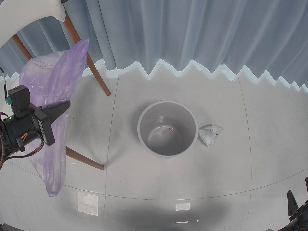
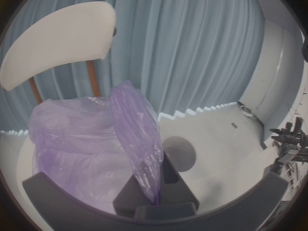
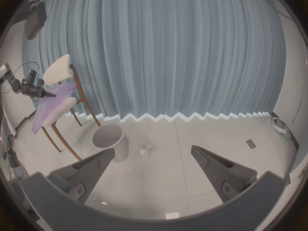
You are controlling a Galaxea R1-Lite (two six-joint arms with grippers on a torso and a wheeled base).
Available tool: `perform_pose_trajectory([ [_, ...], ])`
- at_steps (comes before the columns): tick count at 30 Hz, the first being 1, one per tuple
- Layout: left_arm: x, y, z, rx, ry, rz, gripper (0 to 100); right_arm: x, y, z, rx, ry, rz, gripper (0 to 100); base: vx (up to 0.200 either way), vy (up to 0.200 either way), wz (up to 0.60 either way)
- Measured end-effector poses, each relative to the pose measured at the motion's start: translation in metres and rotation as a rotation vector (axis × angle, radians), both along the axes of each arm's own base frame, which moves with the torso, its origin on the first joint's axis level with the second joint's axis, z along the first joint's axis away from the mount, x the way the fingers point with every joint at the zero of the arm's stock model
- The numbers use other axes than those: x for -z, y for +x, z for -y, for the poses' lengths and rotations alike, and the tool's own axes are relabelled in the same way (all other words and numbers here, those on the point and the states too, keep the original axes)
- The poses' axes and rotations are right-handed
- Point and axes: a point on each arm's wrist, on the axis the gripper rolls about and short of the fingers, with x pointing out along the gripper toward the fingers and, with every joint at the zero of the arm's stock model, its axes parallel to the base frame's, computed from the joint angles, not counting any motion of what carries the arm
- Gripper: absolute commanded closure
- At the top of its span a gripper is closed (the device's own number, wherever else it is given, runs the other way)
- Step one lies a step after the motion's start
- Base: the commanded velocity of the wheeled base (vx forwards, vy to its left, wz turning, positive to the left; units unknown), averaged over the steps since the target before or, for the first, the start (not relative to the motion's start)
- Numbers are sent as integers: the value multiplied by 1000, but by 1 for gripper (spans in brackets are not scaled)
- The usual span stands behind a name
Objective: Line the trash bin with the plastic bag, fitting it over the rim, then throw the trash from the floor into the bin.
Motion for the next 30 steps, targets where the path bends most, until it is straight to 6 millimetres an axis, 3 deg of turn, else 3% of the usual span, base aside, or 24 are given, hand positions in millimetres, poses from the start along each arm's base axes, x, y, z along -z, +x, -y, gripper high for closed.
perform_pose_trajectory([
  [22, -15, -46, 75, 511, -230, -139, 100, 0, 0, 0, 14, 9, 1, 0, 0, 0, 0],
  [30, -8, -37, 97, 543, -200, -187, 100, 0, 0, 0, 14, 8, 1, 0, 0, 0, 0],
])
